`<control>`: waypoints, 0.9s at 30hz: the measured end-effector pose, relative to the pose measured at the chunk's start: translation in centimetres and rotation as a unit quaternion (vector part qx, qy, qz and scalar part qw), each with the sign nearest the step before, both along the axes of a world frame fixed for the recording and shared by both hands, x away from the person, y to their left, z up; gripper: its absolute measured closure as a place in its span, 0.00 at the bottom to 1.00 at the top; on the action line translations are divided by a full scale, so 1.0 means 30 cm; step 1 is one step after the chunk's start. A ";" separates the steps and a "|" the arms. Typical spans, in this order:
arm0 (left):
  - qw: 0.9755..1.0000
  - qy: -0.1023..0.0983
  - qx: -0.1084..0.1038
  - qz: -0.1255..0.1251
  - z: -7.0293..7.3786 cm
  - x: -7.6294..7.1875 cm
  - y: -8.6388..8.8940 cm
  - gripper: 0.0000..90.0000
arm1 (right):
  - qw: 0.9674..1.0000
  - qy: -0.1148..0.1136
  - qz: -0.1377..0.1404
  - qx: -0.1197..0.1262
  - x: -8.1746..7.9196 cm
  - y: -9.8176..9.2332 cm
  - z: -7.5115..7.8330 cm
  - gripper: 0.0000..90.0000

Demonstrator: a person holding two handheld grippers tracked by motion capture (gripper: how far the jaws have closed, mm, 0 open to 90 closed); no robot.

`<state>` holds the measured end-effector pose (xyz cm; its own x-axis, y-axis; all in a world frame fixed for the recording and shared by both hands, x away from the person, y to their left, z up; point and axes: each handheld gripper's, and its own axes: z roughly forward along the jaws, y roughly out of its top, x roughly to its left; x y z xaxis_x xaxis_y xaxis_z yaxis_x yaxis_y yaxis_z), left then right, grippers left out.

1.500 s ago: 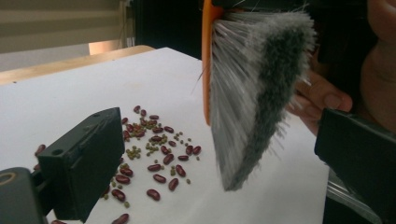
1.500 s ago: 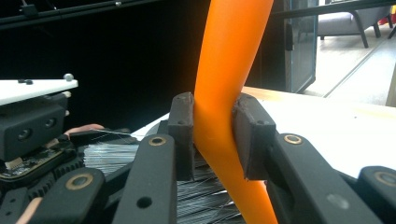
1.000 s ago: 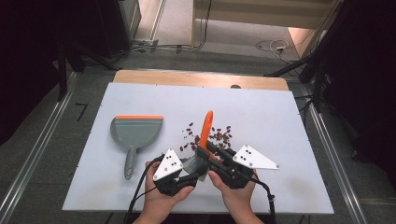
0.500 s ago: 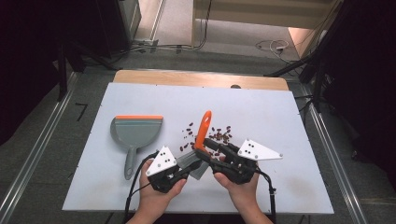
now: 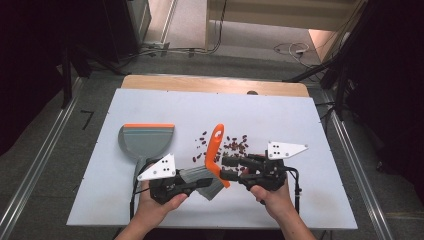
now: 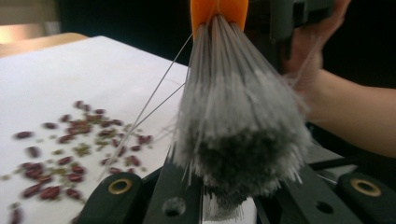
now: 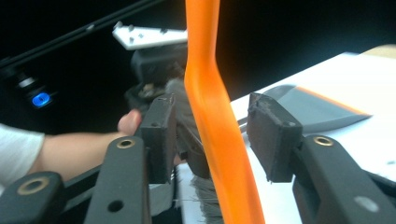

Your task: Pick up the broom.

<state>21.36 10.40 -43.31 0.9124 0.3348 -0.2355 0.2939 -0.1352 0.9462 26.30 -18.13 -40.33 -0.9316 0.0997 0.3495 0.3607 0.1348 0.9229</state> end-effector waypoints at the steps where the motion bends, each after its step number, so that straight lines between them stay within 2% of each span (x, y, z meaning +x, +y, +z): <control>1: 1.000 0.003 -0.002 -0.008 0.000 0.000 -0.002 0.95 | 1.000 0.003 0.017 -0.013 -0.004 0.017 -0.008 0.56; 2: 1.000 0.009 -0.010 -0.027 -0.003 0.001 -0.006 0.95 | 1.000 0.002 0.025 -0.015 -0.006 0.025 -0.012 0.58; 3: 0.999 0.010 -0.010 -0.035 -0.003 0.001 -0.008 0.95 | 0.999 0.002 0.036 -0.012 -0.008 0.030 -0.017 0.59; 7: 0.998 0.015 -0.016 -0.056 -0.003 -0.001 -0.012 0.95 | 0.998 0.008 0.055 0.000 -0.016 0.045 -0.022 0.64; 11: 0.998 0.019 -0.019 -0.064 -0.003 -0.001 -0.013 0.95 | 0.998 0.005 0.059 0.006 -0.016 0.047 -0.025 0.69; 18: 0.996 0.026 -0.023 -0.080 -0.004 0.003 -0.013 0.95 | 0.997 0.026 0.073 0.000 -0.009 0.049 -0.033 0.75; 23: 0.995 0.029 -0.028 -0.089 -0.006 0.004 -0.013 0.95 | 0.997 0.029 0.074 -0.006 -0.014 0.047 -0.028 0.76; 27: 0.994 0.038 -0.046 -0.092 -0.015 0.012 -0.008 0.88 | 0.998 0.027 0.061 -0.008 -0.024 0.046 -0.017 0.77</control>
